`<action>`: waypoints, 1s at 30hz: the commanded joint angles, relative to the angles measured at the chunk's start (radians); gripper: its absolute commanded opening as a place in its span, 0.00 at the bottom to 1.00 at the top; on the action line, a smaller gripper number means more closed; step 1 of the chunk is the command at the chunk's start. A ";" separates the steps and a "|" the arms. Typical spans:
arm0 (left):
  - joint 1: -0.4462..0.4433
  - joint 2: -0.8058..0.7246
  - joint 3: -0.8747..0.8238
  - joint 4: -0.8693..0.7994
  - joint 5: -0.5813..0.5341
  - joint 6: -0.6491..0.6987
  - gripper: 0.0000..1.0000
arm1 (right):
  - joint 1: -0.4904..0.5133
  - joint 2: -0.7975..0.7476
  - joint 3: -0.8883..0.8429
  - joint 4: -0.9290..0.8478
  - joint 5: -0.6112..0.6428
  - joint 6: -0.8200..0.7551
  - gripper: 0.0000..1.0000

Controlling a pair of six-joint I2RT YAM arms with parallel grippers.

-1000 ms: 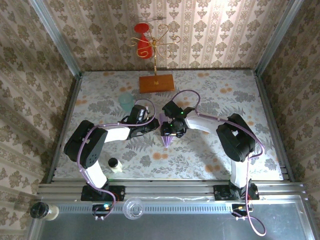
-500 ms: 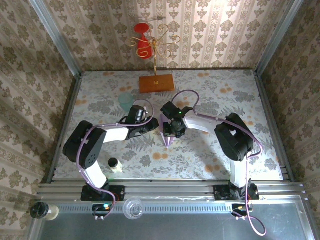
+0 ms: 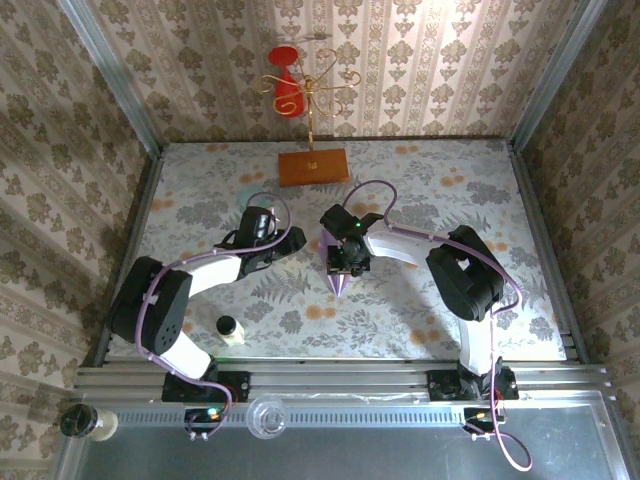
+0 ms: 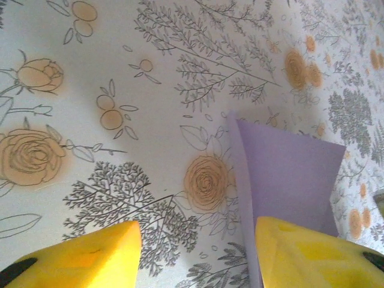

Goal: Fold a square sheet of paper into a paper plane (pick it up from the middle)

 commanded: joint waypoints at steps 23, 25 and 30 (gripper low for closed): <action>0.019 -0.044 -0.016 -0.104 -0.089 0.073 0.78 | 0.015 0.032 0.054 -0.123 0.116 0.057 0.27; 0.019 -0.054 -0.014 -0.122 -0.107 0.083 0.82 | 0.015 0.034 0.053 -0.125 0.118 0.058 0.27; 0.018 -0.081 -0.001 -0.180 -0.161 0.120 0.92 | 0.014 0.040 0.063 -0.143 0.133 0.057 0.28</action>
